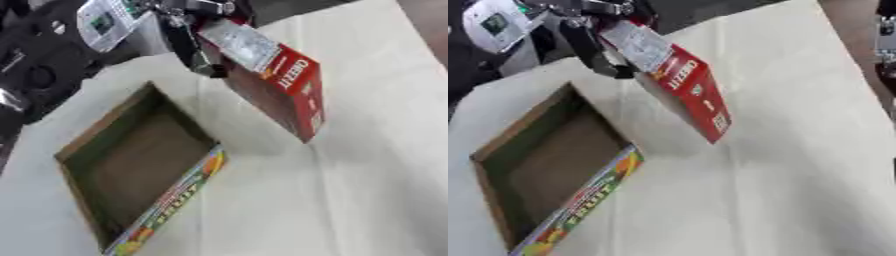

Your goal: Pick up objects on the table and place them in the box.

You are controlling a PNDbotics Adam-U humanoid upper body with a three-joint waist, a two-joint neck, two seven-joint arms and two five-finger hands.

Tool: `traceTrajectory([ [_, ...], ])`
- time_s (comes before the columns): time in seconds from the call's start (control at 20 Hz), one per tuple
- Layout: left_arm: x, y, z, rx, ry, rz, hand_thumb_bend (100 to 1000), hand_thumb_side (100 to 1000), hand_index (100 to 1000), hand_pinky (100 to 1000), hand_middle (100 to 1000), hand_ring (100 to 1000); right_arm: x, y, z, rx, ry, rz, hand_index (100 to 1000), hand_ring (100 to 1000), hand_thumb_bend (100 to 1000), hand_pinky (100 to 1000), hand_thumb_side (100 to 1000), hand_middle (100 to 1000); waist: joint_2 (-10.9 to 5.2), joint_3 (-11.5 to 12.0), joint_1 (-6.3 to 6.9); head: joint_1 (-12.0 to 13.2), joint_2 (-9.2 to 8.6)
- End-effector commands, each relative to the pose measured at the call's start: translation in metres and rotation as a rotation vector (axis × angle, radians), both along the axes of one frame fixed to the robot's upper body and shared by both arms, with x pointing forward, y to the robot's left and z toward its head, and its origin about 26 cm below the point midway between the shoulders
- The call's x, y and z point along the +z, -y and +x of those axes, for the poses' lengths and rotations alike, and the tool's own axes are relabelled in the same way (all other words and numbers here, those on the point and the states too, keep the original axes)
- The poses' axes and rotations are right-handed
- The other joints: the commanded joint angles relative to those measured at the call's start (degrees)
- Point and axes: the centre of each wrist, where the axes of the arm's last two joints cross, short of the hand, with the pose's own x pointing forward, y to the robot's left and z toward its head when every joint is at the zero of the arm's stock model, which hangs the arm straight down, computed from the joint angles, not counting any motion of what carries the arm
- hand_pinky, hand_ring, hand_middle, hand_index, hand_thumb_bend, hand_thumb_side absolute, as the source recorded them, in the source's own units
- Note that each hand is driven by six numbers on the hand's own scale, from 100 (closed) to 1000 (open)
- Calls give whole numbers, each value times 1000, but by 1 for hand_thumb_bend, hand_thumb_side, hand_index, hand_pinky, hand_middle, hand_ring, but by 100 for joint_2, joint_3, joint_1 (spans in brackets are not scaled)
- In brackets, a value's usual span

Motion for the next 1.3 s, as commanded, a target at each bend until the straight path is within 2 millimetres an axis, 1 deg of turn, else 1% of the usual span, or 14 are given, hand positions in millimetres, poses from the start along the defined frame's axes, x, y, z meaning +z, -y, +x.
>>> traceTrajectory([
  [0.05,20,-28,-5,-187,90,384,165,106,311,100,251,219,4,5,-2,-12,16,-28,830,748,100,521,650,796,-64,84,-66,-36,-1],
  [0.35,21,-70,-7,-72,84,318,155,103,317,104,259,223,1,8,-1,-25,4,-44,830,749,100,521,652,796,-64,360,-66,-53,-1],
  [0.55,22,-99,-14,15,73,260,155,100,322,109,266,225,-2,11,-1,-34,-5,-49,831,749,100,521,652,797,-68,526,-74,-83,-1],
  [0.8,20,-128,-24,113,58,227,151,100,327,116,272,229,-5,13,0,-42,-14,-47,833,750,100,521,652,797,-54,675,-116,-141,-1],
  [0.9,17,-134,-25,141,40,232,142,104,331,118,276,232,-6,13,0,-44,-15,-46,833,750,100,521,651,798,-46,710,-128,-146,-1],
  [1.05,11,-138,-26,163,8,252,150,110,338,126,284,236,-6,13,0,-45,-17,-46,834,750,100,521,656,798,-36,741,-132,-152,-1],
  [1.1,9,-138,-26,165,2,263,147,113,344,148,290,249,-7,13,0,-45,-18,-46,835,751,100,520,650,798,-32,745,-133,-157,-1],
  [1.15,5,-138,-25,165,-12,268,100,134,343,147,289,249,-7,14,0,-46,-19,-45,835,751,100,520,663,798,-29,746,-137,-157,-1],
  [1.2,3,-137,-25,163,-24,272,136,118,351,157,299,257,-7,14,0,-46,-19,-44,835,751,100,520,650,798,-26,743,-140,-156,-1],
  [1.3,-2,-133,-25,154,-48,282,133,125,363,164,312,268,-7,13,0,-45,-19,-44,835,751,100,520,651,798,-21,730,-144,-159,-1],
])
